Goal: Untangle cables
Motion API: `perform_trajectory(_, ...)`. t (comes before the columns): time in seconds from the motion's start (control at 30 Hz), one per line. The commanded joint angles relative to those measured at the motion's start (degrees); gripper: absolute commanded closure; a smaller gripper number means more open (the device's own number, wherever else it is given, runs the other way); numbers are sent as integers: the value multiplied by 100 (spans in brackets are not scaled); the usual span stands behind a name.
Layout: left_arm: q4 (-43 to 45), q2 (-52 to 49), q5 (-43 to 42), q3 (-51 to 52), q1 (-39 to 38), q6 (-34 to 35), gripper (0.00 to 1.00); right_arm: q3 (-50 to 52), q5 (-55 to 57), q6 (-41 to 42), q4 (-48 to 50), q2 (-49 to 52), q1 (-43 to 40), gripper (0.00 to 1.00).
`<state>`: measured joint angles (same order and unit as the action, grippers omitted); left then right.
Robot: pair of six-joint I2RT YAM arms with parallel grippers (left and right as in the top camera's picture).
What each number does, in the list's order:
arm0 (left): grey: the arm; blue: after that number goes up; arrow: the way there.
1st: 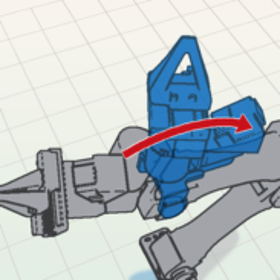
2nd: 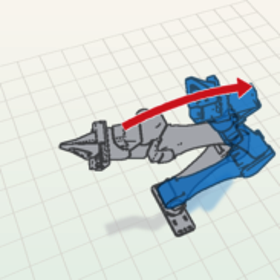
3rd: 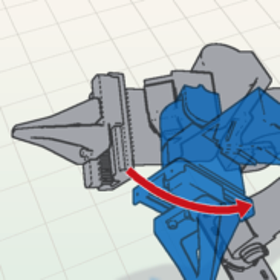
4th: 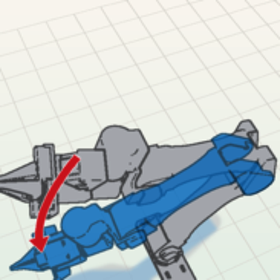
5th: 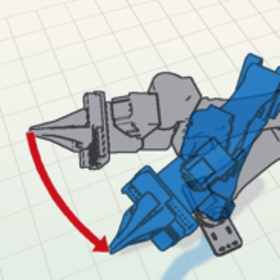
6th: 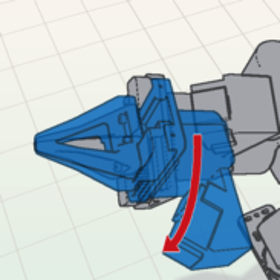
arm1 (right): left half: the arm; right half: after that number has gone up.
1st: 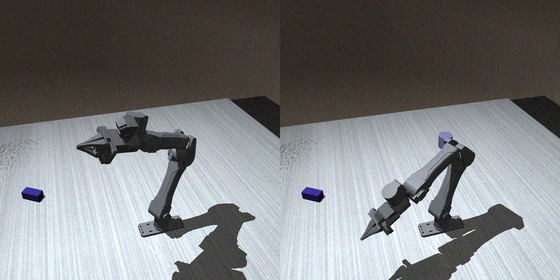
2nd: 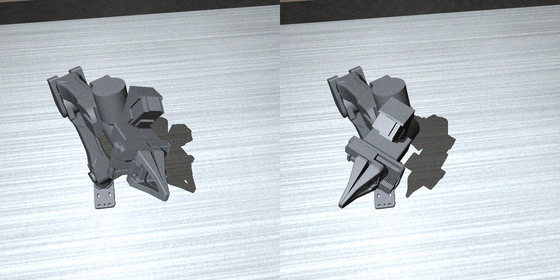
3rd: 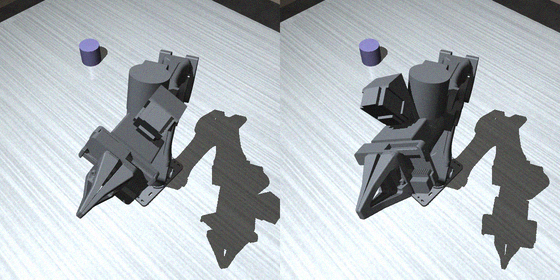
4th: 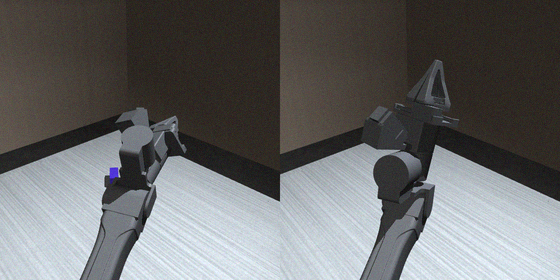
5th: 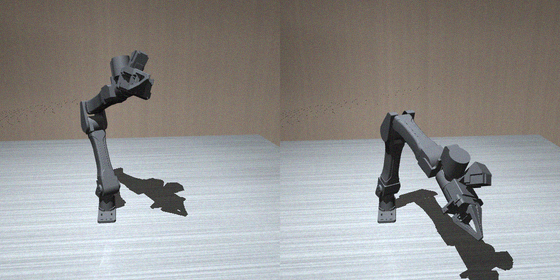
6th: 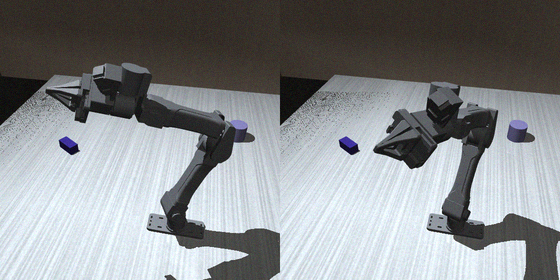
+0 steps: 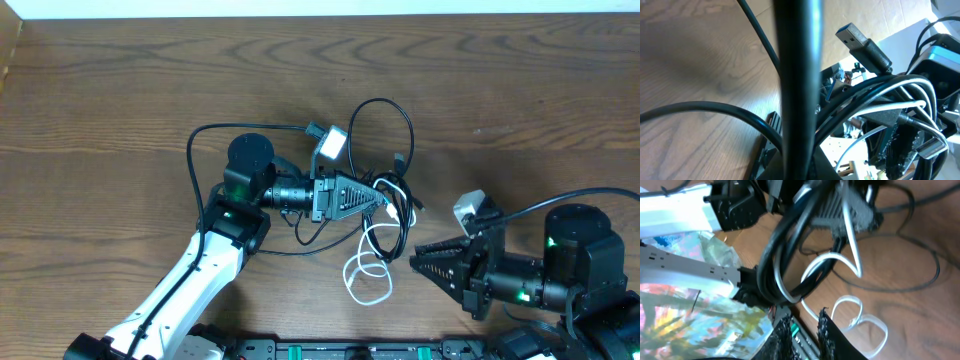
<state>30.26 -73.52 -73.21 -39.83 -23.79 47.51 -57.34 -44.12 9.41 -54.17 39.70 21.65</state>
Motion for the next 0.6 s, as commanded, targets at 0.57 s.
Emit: perform_trajectory(0.57, 50, -11, -24, -68, -2, 129, 92, 308, -470, 238, 671, 7, -17, 87)
